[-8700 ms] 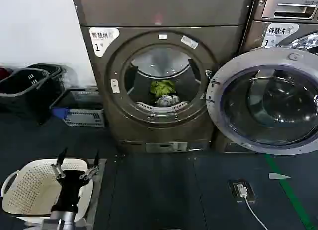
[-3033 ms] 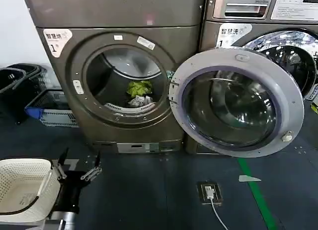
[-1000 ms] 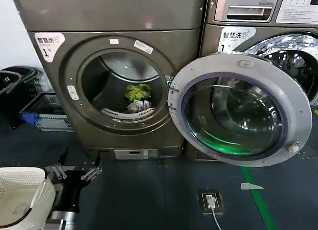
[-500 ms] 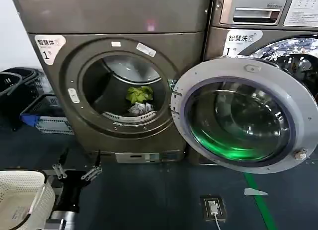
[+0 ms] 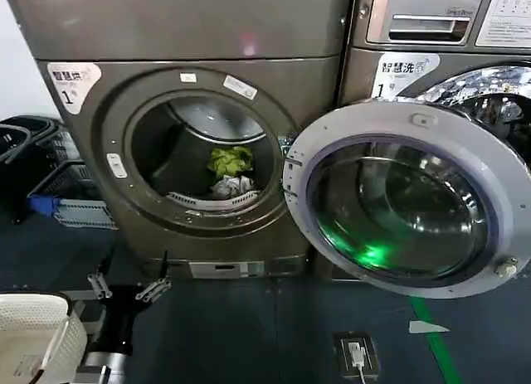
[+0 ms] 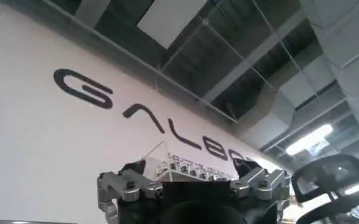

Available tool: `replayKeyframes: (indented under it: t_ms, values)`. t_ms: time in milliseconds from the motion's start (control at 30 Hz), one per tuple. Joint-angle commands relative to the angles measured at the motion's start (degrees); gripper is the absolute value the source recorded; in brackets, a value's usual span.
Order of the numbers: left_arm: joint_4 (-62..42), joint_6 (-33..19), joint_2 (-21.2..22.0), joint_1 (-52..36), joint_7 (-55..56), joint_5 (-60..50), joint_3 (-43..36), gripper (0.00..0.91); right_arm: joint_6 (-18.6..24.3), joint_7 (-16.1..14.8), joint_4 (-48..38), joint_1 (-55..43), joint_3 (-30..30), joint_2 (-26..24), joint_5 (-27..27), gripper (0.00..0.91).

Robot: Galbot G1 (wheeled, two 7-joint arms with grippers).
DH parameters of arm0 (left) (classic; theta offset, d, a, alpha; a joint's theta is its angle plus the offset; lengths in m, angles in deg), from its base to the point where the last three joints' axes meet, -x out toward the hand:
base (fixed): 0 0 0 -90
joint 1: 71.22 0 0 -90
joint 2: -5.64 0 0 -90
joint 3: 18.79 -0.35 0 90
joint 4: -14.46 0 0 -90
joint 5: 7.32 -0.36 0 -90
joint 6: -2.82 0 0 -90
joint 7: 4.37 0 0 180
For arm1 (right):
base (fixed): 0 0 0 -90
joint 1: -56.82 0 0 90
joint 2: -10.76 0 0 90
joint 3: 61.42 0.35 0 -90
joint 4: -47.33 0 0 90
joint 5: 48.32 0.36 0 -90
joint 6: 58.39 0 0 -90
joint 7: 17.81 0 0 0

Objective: Grasp the clothes from the dryer.

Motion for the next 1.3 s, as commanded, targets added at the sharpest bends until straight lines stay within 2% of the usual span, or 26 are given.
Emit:
replayKeyframes:
  t_ms: [33,1300]
  values:
    - [0.0,0.0,0.0,0.0,0.0,0.0,0.0,0.907,0.0,0.1,0.0,0.0,0.0,0.0,0.0,0.907]
    - [0.2,0.0,0.0,0.2,-0.2,0.0,0.0,0.907,0.1,0.1,0.1,0.0,0.2,0.0,0.0,0.907]
